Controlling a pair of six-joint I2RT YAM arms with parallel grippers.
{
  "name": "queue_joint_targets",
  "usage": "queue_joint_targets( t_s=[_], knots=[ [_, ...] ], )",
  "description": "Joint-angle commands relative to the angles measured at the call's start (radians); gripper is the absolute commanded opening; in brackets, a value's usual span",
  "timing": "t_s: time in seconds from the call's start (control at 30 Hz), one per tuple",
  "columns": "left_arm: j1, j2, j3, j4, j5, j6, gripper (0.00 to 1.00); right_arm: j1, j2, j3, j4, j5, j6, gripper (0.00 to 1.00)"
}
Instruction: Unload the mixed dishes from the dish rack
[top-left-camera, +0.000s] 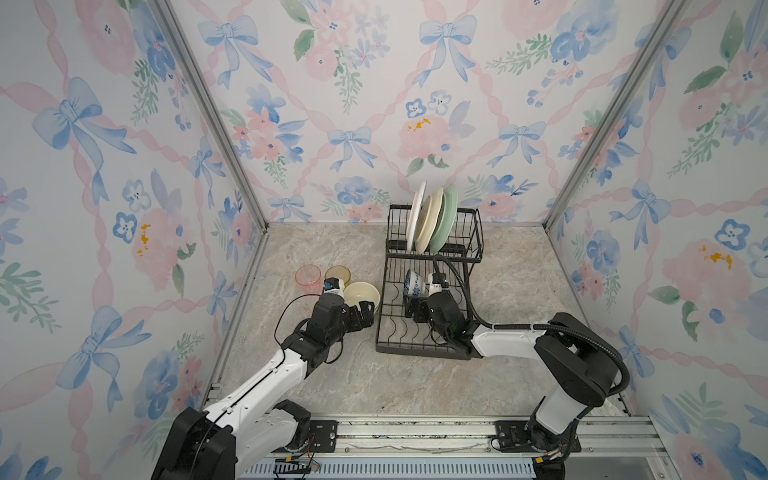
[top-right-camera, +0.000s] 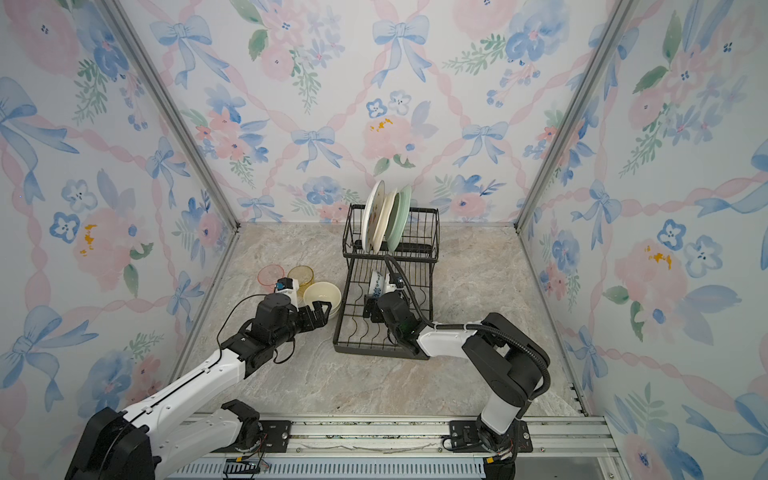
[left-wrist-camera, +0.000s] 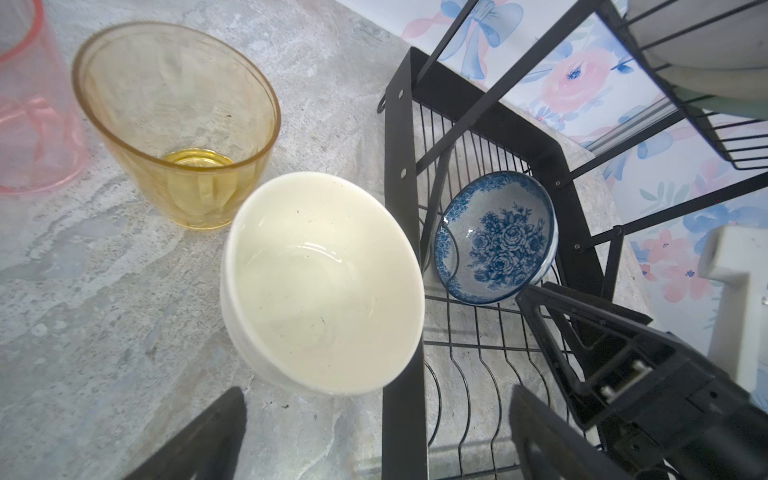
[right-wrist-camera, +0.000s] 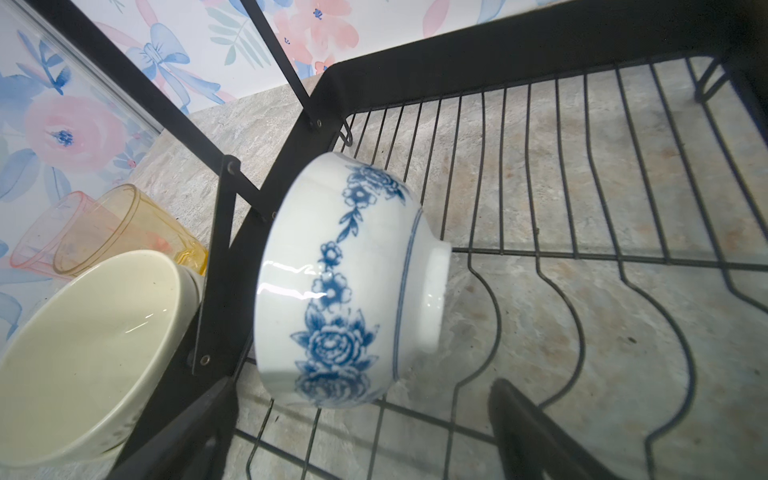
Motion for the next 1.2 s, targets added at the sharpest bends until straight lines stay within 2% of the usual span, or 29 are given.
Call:
queue_joint_targets(
  t_s=[0.0, 0.43, 1.17],
  knots=[
    [-0.002, 0.011, -0.013, 0.017, -0.011, 0.01, 0.98, -0.017, 0.014, 0.031, 0.019, -0.009, 0.011, 0.94],
    [-0.004, 0.013, -0.016, 0.022, -0.01, 0.007, 0.98, -0.039, 0.062, 0.063, 0.036, -0.045, 0.011, 0.83],
    [-0.004, 0.018, -0.019, 0.028, -0.009, 0.003, 0.98, -0.059, 0.129, 0.119, 0.031, -0.076, 0.011, 0.76]
  ],
)
